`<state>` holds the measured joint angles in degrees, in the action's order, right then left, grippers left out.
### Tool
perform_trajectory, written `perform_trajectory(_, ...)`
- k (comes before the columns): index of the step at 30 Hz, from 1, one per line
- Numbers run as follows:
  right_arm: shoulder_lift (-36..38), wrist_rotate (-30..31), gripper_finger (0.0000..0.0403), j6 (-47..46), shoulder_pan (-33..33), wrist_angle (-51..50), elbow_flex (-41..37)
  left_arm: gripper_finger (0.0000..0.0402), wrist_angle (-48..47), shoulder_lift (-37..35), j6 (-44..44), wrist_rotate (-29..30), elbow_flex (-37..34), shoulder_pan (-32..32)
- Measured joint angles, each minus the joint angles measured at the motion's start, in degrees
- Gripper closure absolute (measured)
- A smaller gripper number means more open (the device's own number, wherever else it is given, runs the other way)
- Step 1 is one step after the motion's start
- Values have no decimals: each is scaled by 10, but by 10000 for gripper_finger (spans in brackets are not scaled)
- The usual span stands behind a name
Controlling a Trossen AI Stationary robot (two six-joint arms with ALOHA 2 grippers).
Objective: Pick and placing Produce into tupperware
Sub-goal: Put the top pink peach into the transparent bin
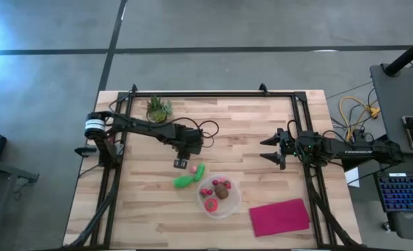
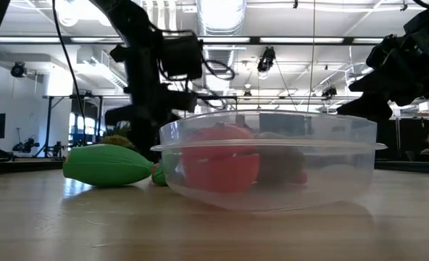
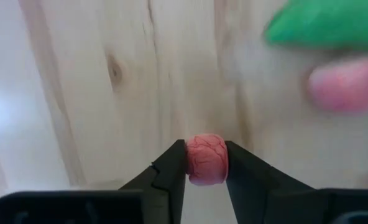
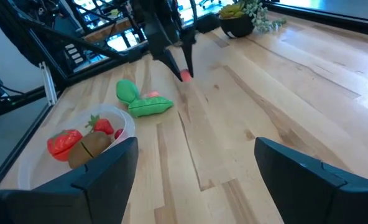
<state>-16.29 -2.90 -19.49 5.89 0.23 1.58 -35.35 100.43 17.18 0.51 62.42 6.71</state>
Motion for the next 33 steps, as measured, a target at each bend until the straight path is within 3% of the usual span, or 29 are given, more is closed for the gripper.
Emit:
perform_trajectory(5,0,0,85,0,0,0,0,321,7,-30,-19,-26,38,-28)
perform_trajectory(12,0,0,88,0,0,0,0,322,50,-39,-40,-119,106,-102)
perform_trajectory(15,0,0,85,0,0,0,0,322,104,-32,-79,-122,110,-141)
perform_trajectory(25,0,0,85,0,0,0,0,321,137,-28,-157,-94,80,-201)
perform_trajectory(28,1,0,86,0,0,0,0,301,167,-20,-184,-81,79,-203)
perform_trajectory(33,0,0,83,0,0,0,0,235,188,-10,-212,-71,81,-203)
